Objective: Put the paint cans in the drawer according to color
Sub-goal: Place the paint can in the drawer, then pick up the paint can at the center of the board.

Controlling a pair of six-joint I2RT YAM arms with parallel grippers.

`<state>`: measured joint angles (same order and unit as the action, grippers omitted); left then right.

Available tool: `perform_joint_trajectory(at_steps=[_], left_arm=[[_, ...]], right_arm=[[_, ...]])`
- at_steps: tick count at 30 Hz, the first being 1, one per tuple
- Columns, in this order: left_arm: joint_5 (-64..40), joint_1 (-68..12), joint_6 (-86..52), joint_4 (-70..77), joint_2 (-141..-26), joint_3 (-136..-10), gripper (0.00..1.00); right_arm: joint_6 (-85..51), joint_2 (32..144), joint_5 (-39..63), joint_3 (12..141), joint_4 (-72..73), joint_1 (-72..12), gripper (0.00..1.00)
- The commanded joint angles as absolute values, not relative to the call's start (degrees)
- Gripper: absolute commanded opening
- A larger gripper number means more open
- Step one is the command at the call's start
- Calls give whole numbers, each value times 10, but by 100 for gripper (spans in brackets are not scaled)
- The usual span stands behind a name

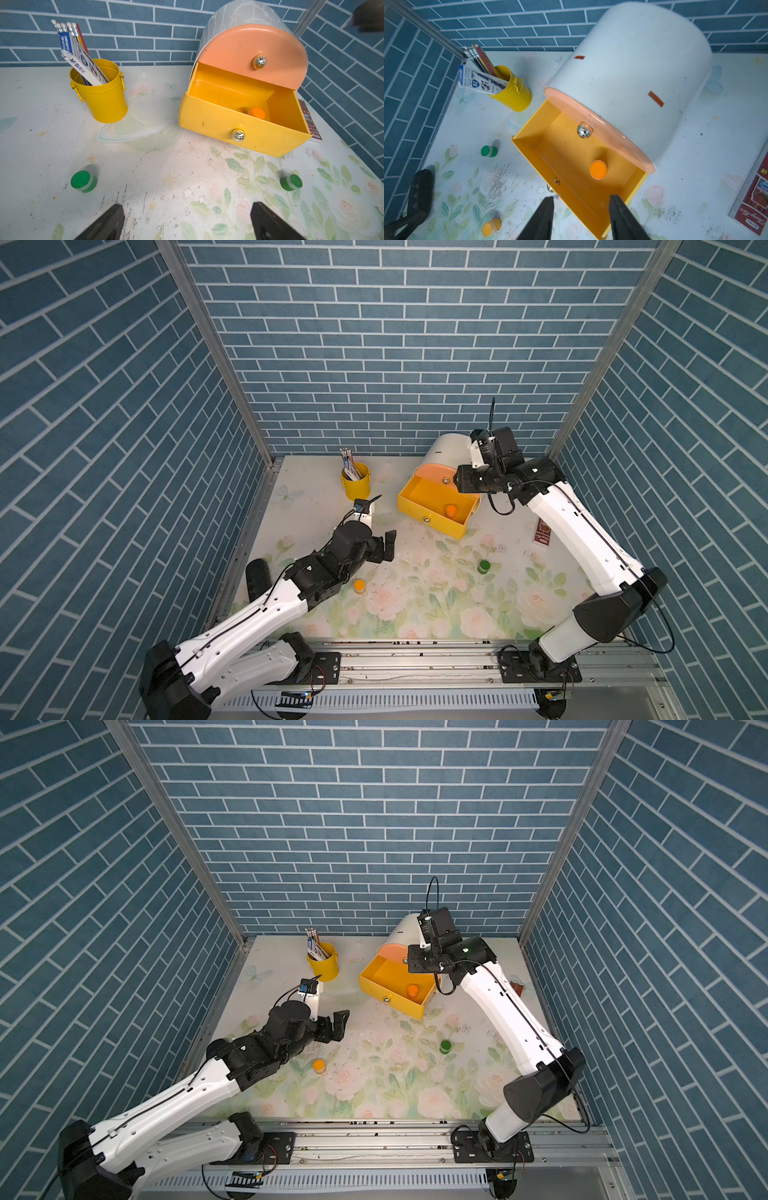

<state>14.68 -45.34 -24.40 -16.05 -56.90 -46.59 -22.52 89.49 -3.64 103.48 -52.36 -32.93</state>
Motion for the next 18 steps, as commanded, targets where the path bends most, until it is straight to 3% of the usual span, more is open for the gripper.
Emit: perform_joint_trajectory(at_steps=[1, 9, 18], left_arm=[[146, -451, -279, -205, -572, -458, 100], [105, -451, -368, -231, -602, -408, 95], [139, -451, -441, -276, -660, -366, 94]], right_arm=[[-209, 859, -37, 1041, -533, -328, 48], [-214, 771, -44, 949, -468, -328, 48], [-235, 705, -32, 843, -424, -327, 49]])
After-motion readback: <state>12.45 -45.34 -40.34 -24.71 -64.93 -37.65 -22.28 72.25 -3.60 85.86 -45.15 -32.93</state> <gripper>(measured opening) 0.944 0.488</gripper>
